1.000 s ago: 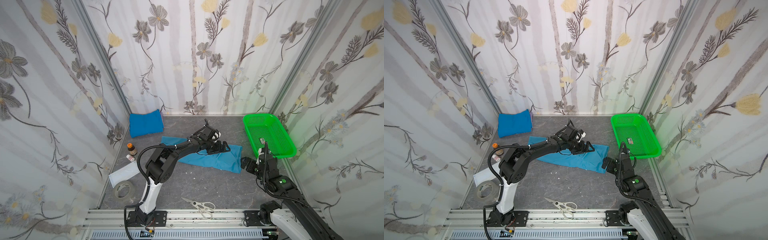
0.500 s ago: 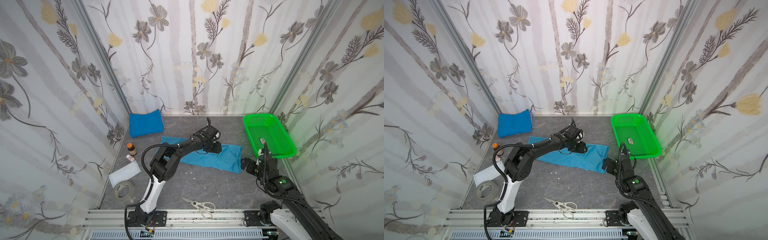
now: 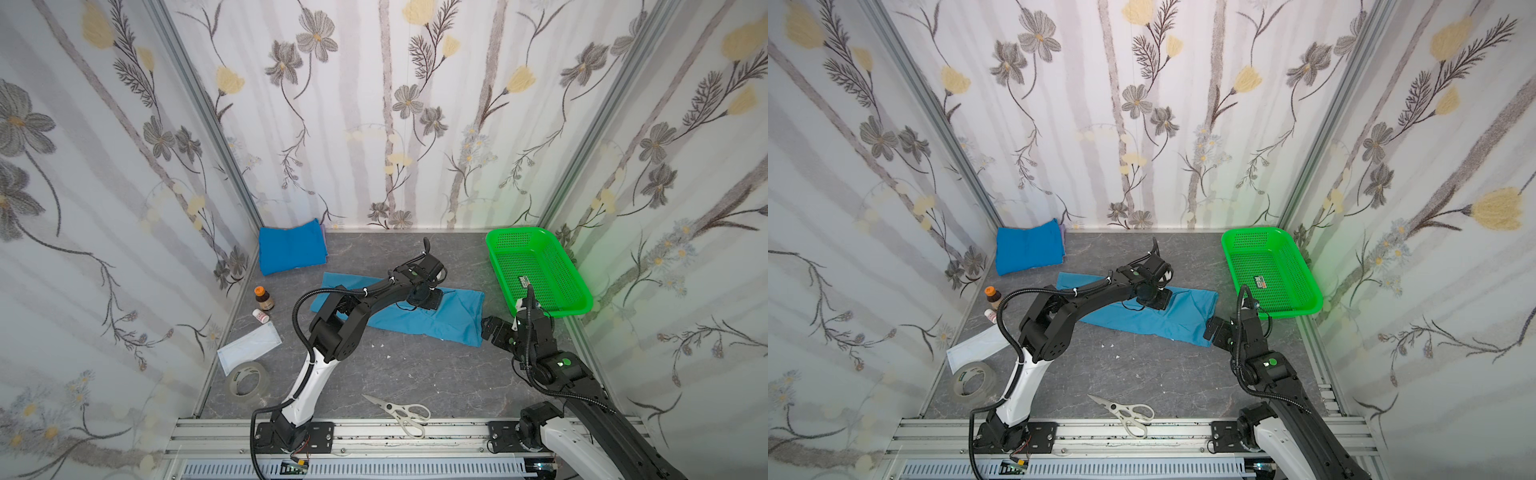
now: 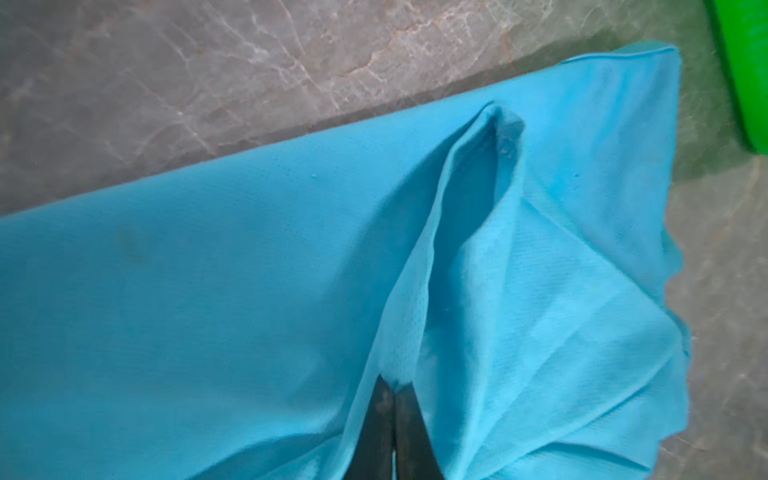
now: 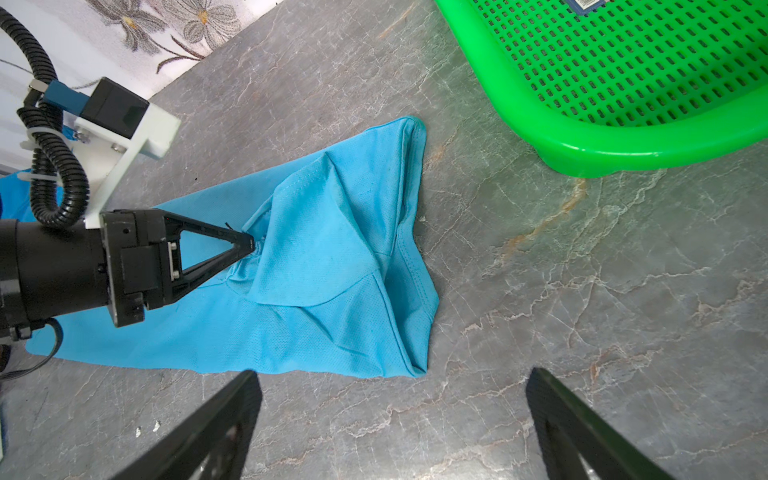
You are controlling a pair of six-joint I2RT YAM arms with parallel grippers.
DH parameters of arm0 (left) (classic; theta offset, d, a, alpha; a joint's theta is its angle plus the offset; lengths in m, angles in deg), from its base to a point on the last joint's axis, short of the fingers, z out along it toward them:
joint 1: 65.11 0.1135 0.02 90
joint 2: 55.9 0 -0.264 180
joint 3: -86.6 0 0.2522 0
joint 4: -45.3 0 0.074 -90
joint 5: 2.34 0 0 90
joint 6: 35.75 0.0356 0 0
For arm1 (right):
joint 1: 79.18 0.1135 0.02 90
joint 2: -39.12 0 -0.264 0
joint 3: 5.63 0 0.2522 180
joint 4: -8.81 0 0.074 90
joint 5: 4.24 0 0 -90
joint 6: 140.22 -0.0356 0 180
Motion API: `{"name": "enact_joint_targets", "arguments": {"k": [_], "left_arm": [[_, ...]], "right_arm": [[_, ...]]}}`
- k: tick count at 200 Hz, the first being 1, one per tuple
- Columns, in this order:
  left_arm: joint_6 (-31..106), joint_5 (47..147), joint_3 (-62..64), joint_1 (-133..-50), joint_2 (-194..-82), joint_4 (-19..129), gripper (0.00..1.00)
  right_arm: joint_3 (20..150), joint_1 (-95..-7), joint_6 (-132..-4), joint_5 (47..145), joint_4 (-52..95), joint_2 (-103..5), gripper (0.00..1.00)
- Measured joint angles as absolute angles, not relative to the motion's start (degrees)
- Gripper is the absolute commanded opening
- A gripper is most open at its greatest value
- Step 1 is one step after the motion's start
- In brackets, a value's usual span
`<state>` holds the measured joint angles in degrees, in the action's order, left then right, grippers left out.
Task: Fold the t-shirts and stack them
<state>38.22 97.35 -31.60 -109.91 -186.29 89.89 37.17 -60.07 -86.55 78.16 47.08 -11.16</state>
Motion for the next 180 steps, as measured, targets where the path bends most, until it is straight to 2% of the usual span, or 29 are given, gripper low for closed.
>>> {"name": "enact_joint_targets", "arguments": {"k": [64, 69, 72, 78, 82, 98, 119, 149, 180], "left_arm": [[40.54, 93.64, -35.12, -109.43, -186.99, 92.49, 0.0], [40.56, 93.44, -35.21, -109.21, -186.99, 92.67, 0.06], [40.56, 93.31, -35.25, -109.06, -186.99, 92.76, 0.14], [40.6, 93.18, -35.25, -108.66, -186.99, 92.97, 0.38], [40.71, 92.96, -35.25, -108.42, -186.99, 93.15, 0.47], [40.65, 91.82, -34.86, -107.04, -186.84, 93.59, 0.66], [39.97, 90.8, -32.26, -104.84, -185.0, 93.52, 0.83], [39.29, 90.21, -27.93, -102.52, -180.52, 93.0, 0.87], [39.51, 95.32, -24.32, -102.52, -176.52, 90.4, 0.86]], "right_arm": [[36.95, -60.07, -86.38, 78.65, 47.0, -11.22, 1.0], [36.95, -60.07, -86.36, 78.67, 46.98, -11.25, 1.0], [36.95, -60.07, -86.36, 78.67, 46.95, -11.31, 1.0], [36.95, -60.07, -86.29, 78.71, 46.84, -11.46, 1.0], [36.95, -60.07, -86.05, 78.82, 46.82, -11.53, 1.0], [36.95, -60.07, -85.94, 79.69, 46.8, -11.81, 1.0], [36.93, -60.07, -85.77, 79.69, 46.67, -12.1, 1.0], [36.47, -60.07, -85.51, 80.22, 45.86, -13.37, 1.0], [35.72, -60.07, -85.35, 81.4, 43.52, -16.45, 1.0]]}}
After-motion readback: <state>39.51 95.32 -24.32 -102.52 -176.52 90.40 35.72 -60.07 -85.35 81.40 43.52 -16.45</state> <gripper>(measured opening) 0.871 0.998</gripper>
